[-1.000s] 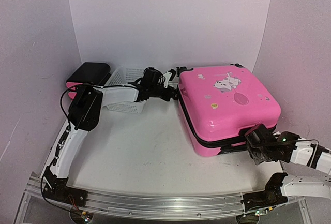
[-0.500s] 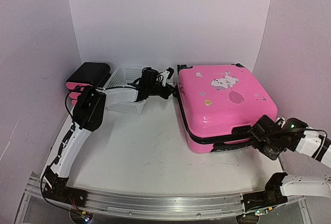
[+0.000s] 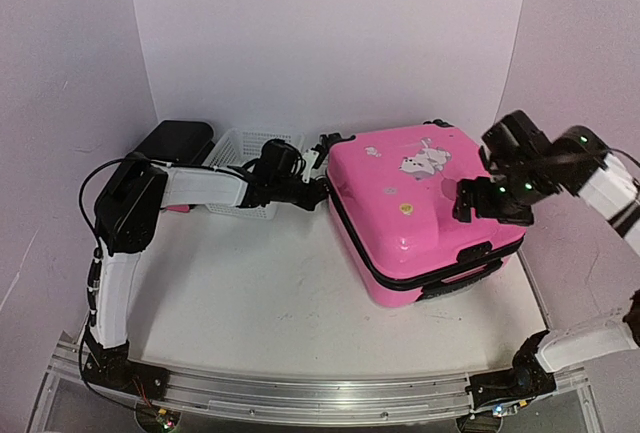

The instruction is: Open, take out, and arrange the luggage

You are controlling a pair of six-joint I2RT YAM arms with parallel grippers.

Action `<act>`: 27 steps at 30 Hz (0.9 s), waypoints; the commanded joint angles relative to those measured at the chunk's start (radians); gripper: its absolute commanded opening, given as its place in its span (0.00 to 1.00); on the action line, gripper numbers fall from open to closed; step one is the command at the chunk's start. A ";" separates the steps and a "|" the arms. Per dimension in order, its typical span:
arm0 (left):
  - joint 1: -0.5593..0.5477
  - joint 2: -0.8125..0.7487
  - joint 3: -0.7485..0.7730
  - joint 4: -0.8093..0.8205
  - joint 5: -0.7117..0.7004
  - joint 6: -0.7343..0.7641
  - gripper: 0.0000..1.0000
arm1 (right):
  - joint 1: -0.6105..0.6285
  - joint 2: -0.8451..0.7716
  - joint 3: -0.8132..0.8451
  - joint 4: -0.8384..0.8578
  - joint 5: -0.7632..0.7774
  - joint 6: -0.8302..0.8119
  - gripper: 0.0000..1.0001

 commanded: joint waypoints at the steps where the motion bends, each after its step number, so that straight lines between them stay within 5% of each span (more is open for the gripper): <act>1: -0.057 -0.161 -0.063 0.024 -0.010 -0.056 0.07 | -0.124 0.219 0.141 0.023 -0.169 -0.197 0.98; 5: -0.050 -0.248 -0.167 0.010 0.016 -0.086 0.60 | -0.181 0.265 0.151 0.035 -0.193 -0.205 0.98; 10: 0.047 -0.377 -0.219 -0.026 0.253 -0.036 0.81 | -0.181 0.182 0.068 0.038 -0.251 -0.231 0.98; 17: 0.222 -0.243 0.071 -0.090 0.484 -0.051 0.85 | -0.183 0.069 -0.022 0.038 -0.197 -0.177 0.98; 27: 0.266 0.289 0.838 -0.092 0.654 -0.282 0.86 | -0.445 0.109 -0.024 0.181 -0.447 -0.134 0.98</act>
